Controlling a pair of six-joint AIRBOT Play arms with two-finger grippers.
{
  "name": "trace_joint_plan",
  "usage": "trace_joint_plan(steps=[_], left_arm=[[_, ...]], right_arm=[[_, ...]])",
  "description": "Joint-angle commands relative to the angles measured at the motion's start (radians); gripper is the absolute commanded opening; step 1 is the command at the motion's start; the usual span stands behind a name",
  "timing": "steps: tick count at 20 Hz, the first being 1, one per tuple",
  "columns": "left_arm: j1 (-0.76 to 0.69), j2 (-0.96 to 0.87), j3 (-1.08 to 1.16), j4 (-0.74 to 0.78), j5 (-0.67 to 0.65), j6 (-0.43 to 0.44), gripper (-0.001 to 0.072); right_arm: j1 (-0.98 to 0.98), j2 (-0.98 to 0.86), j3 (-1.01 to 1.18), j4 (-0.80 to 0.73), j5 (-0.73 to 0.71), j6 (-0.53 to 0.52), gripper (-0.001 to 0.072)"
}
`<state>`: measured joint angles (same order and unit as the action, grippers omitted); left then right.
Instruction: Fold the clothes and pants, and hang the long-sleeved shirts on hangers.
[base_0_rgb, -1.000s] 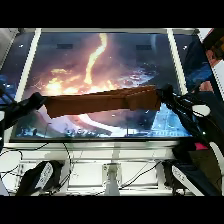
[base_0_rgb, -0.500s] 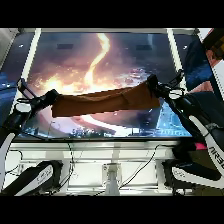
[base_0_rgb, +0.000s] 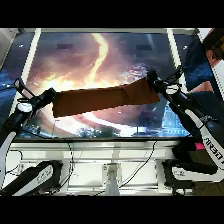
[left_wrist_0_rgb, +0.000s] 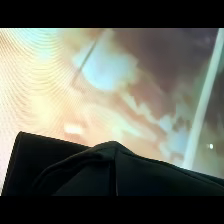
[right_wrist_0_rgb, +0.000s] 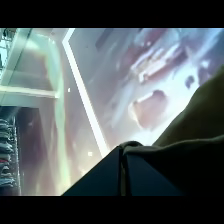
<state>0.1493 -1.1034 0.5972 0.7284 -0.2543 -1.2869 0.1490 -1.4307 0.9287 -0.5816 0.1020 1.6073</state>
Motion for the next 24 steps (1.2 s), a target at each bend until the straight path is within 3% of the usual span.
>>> trace_joint_plan(steps=[1,10,14,24], left_arm=[[0.0,0.002,0.001,0.0,0.008,0.0,0.0016],[0.0,0.064,-0.014,0.009,-0.026,0.0,0.0014],[0.051,0.064,-0.066,0.108,-0.015,-0.034,0.0014],[0.056,-0.01,-0.092,0.124,0.051,-0.037,0.0017]], right_arm=[[0.0,-0.04,0.017,0.005,0.005,0.002,0.0013],[0.002,-0.098,0.128,-0.08,0.043,-0.002,0.0013],[0.008,-0.15,0.129,-0.07,0.08,0.001,0.0013],[0.039,-0.218,0.224,-0.074,0.001,0.0,0.0014]])
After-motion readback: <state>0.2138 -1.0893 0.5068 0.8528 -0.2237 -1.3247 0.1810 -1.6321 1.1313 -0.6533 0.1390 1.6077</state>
